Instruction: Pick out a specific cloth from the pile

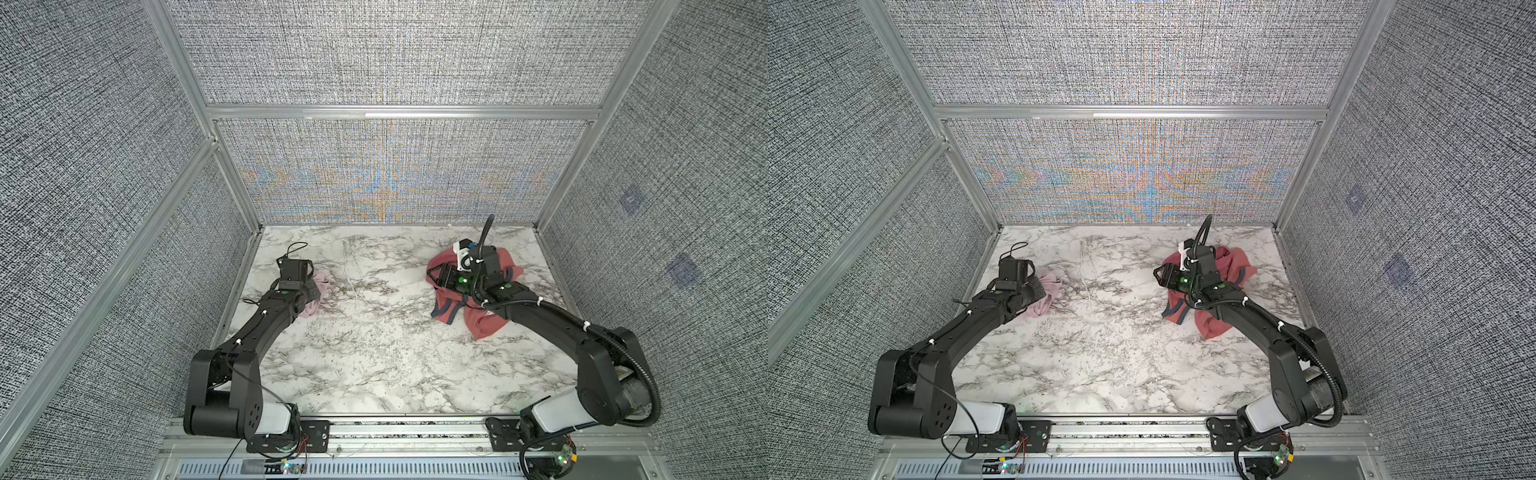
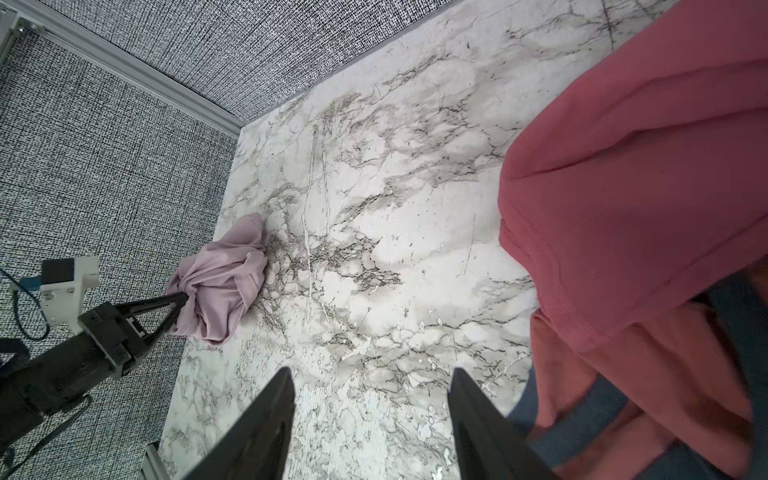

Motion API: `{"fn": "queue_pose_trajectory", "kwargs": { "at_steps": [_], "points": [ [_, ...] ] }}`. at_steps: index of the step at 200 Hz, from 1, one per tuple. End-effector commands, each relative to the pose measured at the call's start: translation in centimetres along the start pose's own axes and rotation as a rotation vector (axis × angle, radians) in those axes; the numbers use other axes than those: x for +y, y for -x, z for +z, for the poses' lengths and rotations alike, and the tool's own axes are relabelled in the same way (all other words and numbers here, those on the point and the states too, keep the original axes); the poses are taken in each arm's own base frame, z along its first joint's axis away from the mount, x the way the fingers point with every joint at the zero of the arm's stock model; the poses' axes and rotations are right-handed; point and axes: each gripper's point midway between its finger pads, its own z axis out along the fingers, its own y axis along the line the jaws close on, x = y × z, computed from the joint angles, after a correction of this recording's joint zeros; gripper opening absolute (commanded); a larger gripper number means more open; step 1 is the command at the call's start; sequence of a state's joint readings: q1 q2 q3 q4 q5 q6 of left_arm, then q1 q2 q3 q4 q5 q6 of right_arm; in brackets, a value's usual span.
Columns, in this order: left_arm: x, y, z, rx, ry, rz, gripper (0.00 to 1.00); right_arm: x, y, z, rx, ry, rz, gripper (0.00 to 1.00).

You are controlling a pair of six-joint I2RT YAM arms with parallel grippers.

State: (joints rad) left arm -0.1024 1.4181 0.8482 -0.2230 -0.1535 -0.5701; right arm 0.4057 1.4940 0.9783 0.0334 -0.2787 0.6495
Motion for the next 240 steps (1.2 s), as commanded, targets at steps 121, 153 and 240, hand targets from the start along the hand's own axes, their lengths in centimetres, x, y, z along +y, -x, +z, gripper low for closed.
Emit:
{"fn": "queue_pose_trajectory", "kwargs": {
  "at_steps": [121, 153, 240],
  "points": [
    [3.4, 4.2, 4.5, -0.04, -0.014, -0.166, 0.0, 0.6, 1.1, 0.0, -0.019, 0.005, -0.011, 0.61],
    [4.1, 5.2, 6.5, -0.033, -0.014, -0.193, 0.0, 0.5, 1.3, 0.4, -0.012, -0.008, -0.019, 0.61],
    [4.5, 7.9, 9.0, -0.002, -0.047, -0.235, 0.03, 0.4, 2.1, 1.0, -0.01, -0.025, -0.021, 0.61]
  ]
}}
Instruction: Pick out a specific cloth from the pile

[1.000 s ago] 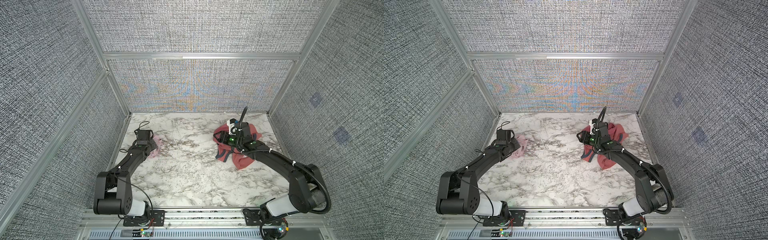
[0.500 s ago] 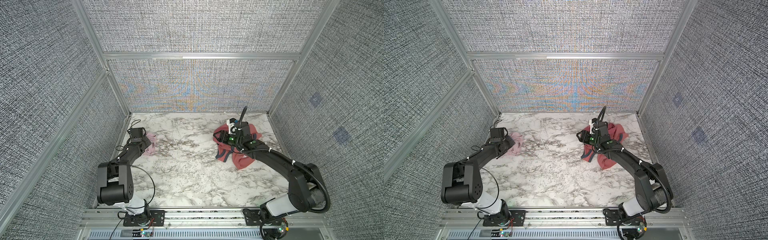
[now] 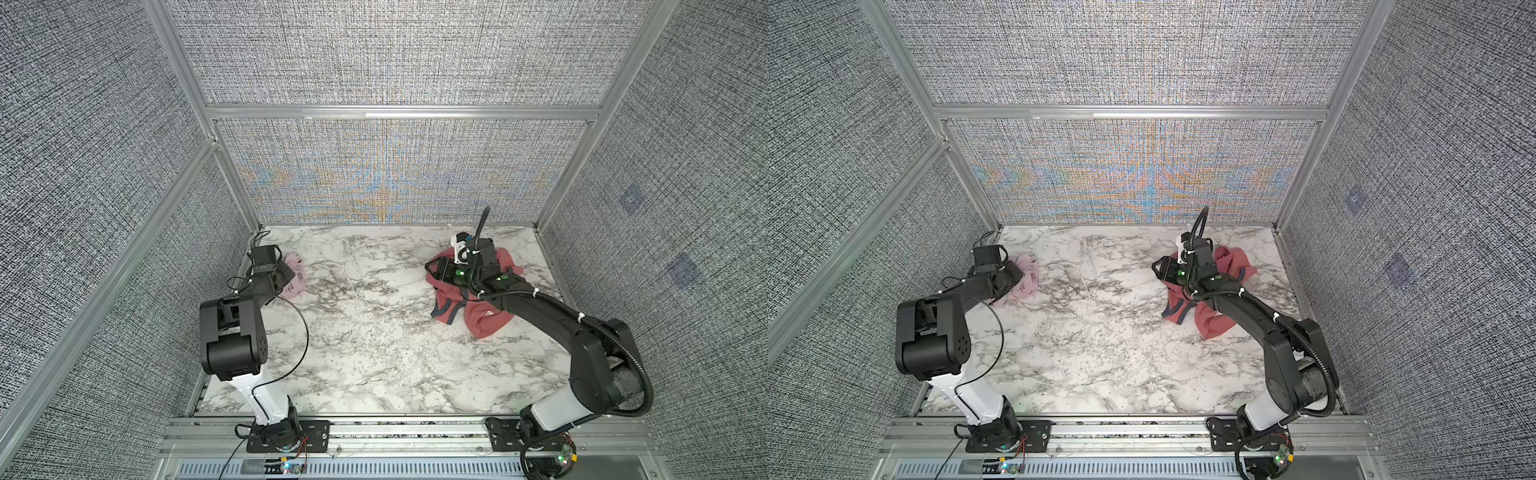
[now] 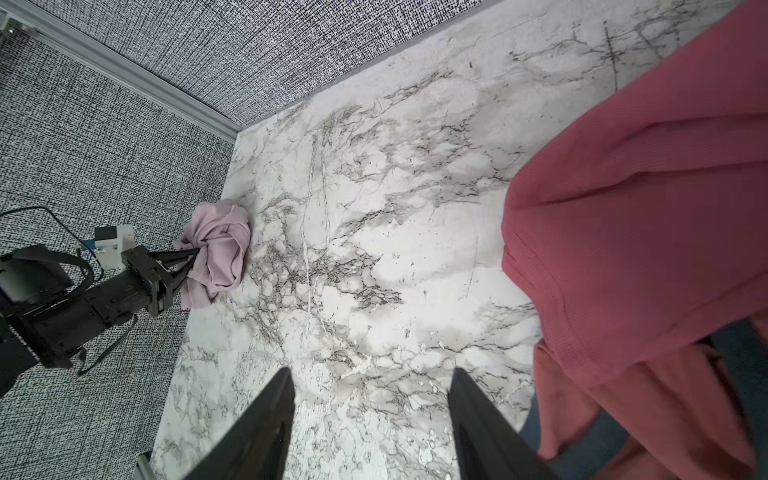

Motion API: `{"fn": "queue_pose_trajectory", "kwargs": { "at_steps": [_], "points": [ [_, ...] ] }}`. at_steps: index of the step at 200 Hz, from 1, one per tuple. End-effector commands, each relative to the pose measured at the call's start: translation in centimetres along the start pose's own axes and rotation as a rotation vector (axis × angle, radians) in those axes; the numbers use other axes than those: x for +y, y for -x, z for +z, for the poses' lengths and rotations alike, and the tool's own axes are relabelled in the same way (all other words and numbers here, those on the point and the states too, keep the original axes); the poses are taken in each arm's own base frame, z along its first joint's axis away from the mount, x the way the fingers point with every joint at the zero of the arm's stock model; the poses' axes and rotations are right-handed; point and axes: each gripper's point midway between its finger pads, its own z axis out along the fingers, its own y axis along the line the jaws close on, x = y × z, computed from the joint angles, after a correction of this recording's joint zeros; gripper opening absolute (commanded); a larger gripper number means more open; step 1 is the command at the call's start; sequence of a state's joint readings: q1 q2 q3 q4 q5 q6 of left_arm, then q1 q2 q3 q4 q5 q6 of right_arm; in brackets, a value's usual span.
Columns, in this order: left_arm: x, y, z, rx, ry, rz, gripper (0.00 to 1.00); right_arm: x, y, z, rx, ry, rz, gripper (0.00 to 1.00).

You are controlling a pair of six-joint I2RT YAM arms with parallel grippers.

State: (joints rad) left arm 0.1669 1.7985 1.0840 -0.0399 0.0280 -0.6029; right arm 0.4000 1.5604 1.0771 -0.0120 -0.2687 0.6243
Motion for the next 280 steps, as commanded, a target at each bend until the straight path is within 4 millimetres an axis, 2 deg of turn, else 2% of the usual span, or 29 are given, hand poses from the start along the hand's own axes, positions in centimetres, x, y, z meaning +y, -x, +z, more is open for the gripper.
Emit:
{"fn": "queue_pose_trajectory", "kwargs": {
  "at_steps": [1, 16, 31, 40, 72, 101, 141, 183, 225, 231, 233, 239, 263, 280],
  "points": [
    [-0.6, 0.2, 0.1, 0.024, -0.028, 0.002, 0.03, 0.1, 0.4, -0.1, -0.01, -0.006, -0.003, 0.61],
    [-0.7, 0.3, -0.2, 0.029, -0.028, 0.007, 0.12, 0.3, 0.6, -0.2, -0.015, -0.002, -0.002, 0.61],
    [-0.8, 0.4, -0.9, 0.013, -0.039, 0.004, 0.28, 0.5, 0.7, -0.4, -0.017, 0.003, -0.003, 0.61],
    [-0.8, 0.4, -1.4, 0.005, -0.041, 0.007, 0.31, 0.7, 0.9, -0.6, -0.023, 0.007, -0.005, 0.61],
    [-0.7, 0.2, -2.8, -0.001, -0.044, 0.022, 0.33, 1.0, 1.0, -1.1, -0.029, 0.011, -0.007, 0.61],
    [-0.9, 0.6, -4.9, -0.023, -0.051, 0.024, 0.34, 1.1, 1.0, -1.6, -0.035, 0.014, -0.011, 0.61],
    [-1.9, 1.7, -9.2, -0.084, -0.089, 0.048, 0.35, 1.2, 1.1, -2.7, -0.053, 0.007, -0.024, 0.61],
    [-2.9, 2.4, -14.0, -0.181, -0.157, 0.099, 0.35, 0.4, 1.2, -4.3, -0.085, -0.051, -0.086, 0.61],
    [-3.6, 2.9, -17.6, -0.356, -0.191, 0.219, 0.36, -3.3, 2.6, -7.8, -0.234, -0.248, -0.189, 0.62],
    [-3.3, 2.7, -17.7, -0.385, -0.182, 0.238, 0.37, -3.8, 3.4, -8.7, -0.276, -0.29, -0.204, 0.62],
    [-3.2, 2.7, -17.8, -0.396, -0.182, 0.245, 0.37, -4.7, 2.8, -8.6, -0.269, -0.315, -0.206, 0.62],
    [-3.1, 2.6, -17.9, -0.428, -0.185, 0.264, 0.37, -5.7, 2.9, -9.3, -0.296, -0.368, -0.213, 0.62],
    [-2.7, 2.5, -17.9, -0.524, -0.193, 0.294, 0.39, -8.5, 4.0, -12.7, -0.42, -0.547, -0.257, 0.62],
    [-2.6, 2.8, -17.2, -0.559, -0.183, 0.329, 0.4, -10.5, 4.3, -15.1, -0.517, -0.66, -0.257, 0.69]
  ]
}}
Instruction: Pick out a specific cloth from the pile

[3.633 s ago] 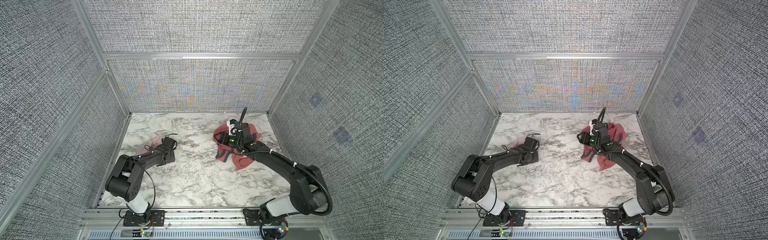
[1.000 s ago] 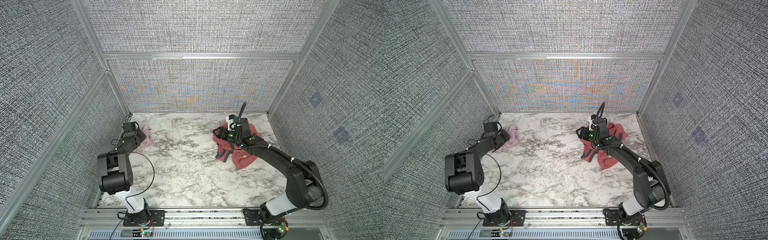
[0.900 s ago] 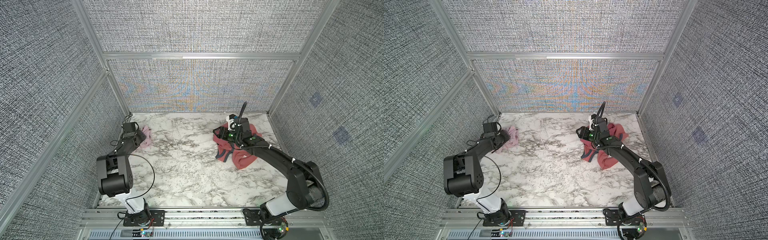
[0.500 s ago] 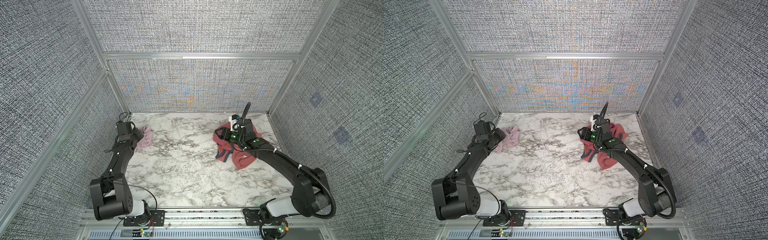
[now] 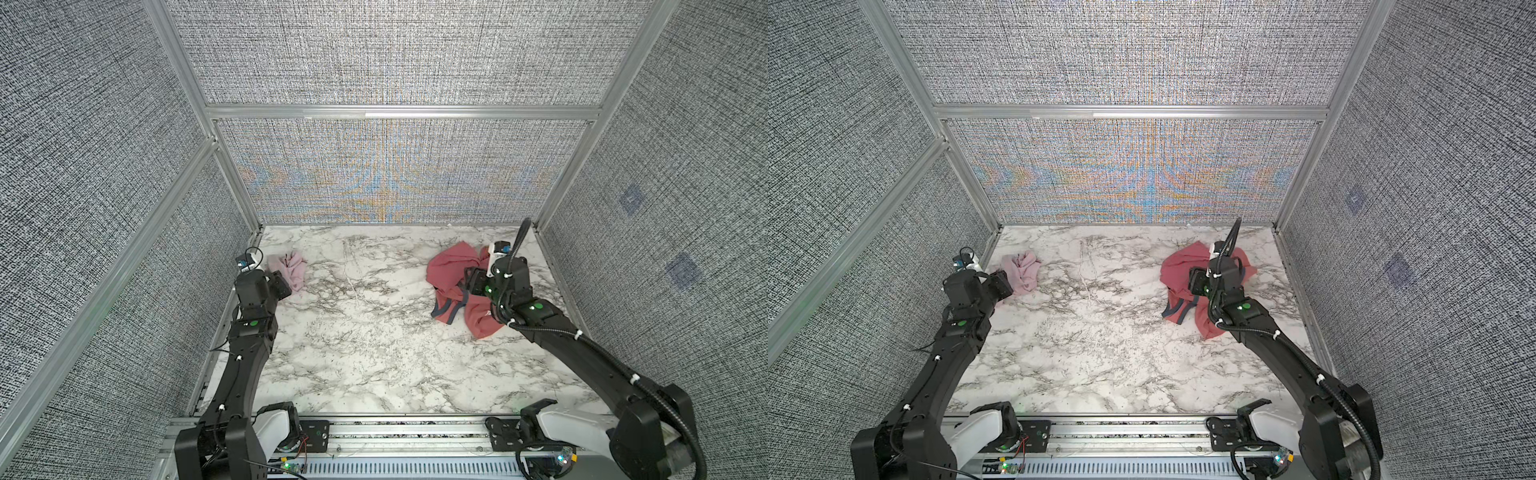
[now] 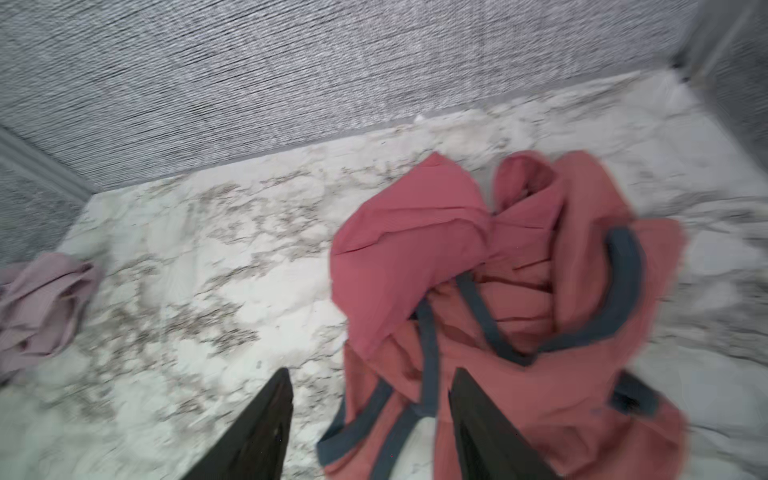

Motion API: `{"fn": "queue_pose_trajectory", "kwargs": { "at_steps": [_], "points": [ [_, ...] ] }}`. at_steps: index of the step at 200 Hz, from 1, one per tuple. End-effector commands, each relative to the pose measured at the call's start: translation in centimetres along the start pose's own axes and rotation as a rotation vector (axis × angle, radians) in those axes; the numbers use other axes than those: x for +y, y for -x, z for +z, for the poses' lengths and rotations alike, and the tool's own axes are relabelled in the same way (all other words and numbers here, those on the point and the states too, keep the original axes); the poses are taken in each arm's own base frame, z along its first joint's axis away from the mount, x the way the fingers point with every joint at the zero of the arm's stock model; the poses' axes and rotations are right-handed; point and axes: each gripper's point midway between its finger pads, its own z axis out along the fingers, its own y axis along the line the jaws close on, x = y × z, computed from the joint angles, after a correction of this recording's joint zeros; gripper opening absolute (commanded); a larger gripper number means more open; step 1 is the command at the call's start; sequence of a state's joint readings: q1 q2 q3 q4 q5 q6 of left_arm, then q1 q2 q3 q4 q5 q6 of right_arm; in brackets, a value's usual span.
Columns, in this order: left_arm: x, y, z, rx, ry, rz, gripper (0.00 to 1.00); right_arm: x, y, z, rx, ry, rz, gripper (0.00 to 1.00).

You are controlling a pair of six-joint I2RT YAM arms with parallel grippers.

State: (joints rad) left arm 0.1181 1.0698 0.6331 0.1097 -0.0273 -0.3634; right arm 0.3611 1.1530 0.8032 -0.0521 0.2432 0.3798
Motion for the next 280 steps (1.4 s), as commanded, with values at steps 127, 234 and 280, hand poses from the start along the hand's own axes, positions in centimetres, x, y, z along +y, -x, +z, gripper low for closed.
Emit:
{"fn": "queue_pose_trajectory", "kwargs": {
  "at_steps": [127, 234, 280],
  "points": [
    [0.0, -0.8, 1.3, -0.29, -0.058, 0.313, 0.45, -15.0, -3.0, -3.5, -0.402, -0.524, -0.086, 0.86],
    [-0.5, -6.1, 1.4, -0.228, -0.176, 0.327, 0.46, -15.4, -4.7, 1.2, -0.415, -0.529, -0.197, 0.87],
    [-2.0, -6.7, 0.8, -0.297, -0.275, 0.372, 0.46, -14.7, -5.2, 2.3, -0.368, -0.437, -0.216, 0.87]
  ]
}}
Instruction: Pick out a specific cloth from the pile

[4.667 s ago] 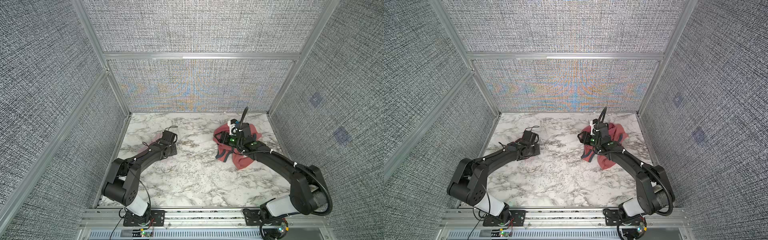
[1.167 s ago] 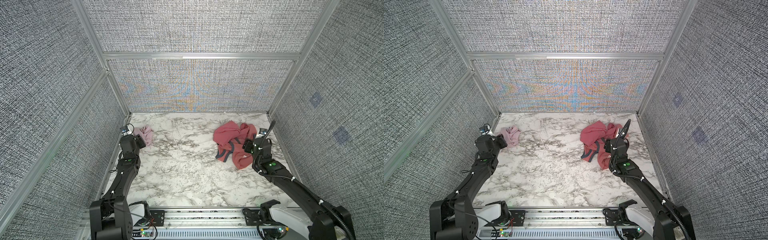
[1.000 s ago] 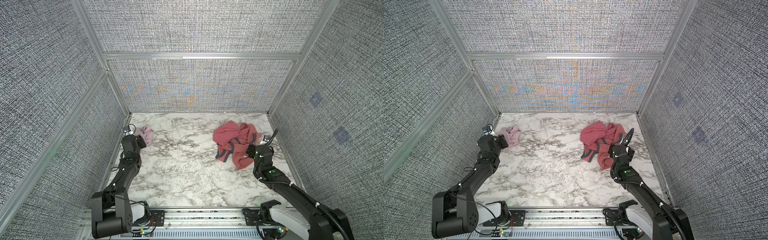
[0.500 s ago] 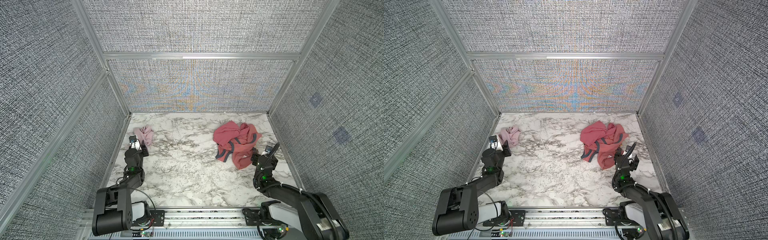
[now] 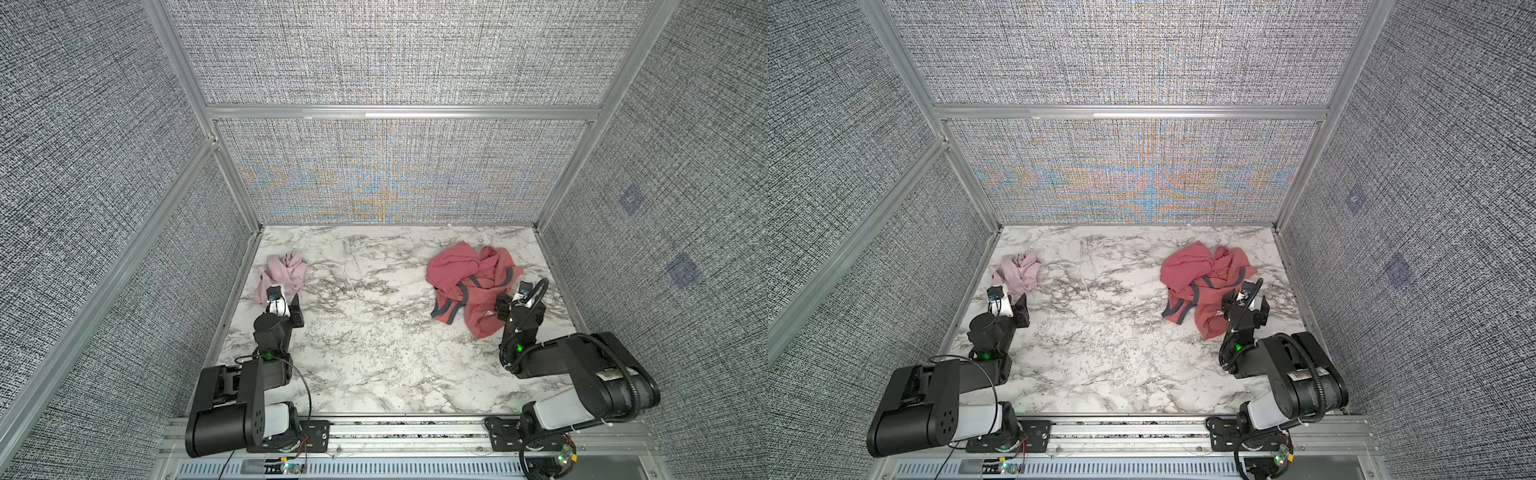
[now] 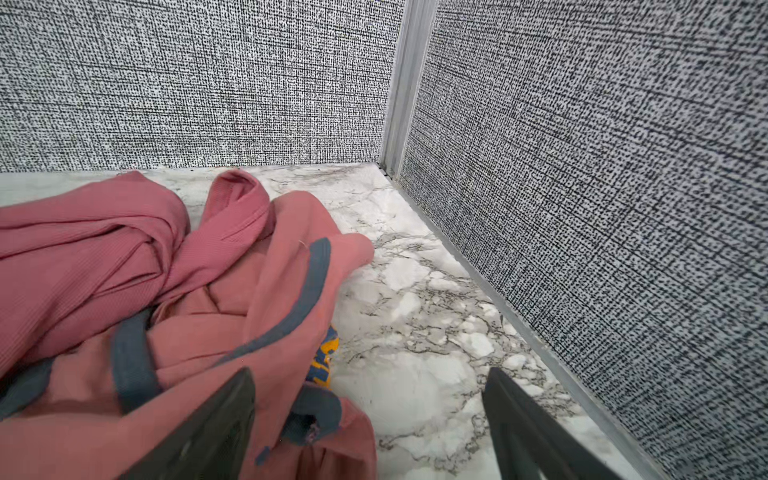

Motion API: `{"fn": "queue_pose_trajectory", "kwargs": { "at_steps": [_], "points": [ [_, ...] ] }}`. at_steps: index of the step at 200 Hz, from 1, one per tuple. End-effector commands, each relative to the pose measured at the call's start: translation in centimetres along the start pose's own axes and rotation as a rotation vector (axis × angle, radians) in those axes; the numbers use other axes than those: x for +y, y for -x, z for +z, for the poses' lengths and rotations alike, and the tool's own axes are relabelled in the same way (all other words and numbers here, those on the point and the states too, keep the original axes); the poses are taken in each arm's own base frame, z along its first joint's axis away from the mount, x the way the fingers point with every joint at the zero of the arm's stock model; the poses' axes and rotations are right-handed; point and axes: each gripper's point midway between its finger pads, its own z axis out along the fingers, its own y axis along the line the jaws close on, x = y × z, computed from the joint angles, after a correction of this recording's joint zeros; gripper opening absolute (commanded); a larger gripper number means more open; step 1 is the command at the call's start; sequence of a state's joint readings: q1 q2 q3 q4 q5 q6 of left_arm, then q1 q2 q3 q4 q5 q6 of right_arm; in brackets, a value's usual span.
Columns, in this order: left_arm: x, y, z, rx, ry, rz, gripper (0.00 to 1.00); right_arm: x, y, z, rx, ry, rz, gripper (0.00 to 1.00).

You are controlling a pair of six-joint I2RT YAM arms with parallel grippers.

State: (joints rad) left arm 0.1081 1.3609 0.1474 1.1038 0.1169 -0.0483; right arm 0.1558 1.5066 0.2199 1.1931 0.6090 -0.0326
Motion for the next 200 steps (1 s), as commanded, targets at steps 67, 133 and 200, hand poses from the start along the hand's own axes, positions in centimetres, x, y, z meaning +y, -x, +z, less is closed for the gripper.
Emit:
{"fn": "queue_pose_trajectory", "kwargs": {
  "at_steps": [67, 133, 200],
  "points": [
    [-1.9, 1.3, 1.2, -0.101, -0.113, 0.066, 0.51, 1.8, -0.2, 2.1, 0.071, 0.167, 0.038, 0.87],
    [-2.3, 1.3, 1.2, -0.111, -0.134, 0.077, 0.94, 1.9, -1.3, 2.8, 0.099, 0.206, 0.065, 0.98],
    [-2.3, 1.3, 1.2, -0.111, -0.134, 0.076, 0.99, 1.9, -1.2, 2.8, 0.098, 0.212, 0.072, 0.99]
  ]
}}
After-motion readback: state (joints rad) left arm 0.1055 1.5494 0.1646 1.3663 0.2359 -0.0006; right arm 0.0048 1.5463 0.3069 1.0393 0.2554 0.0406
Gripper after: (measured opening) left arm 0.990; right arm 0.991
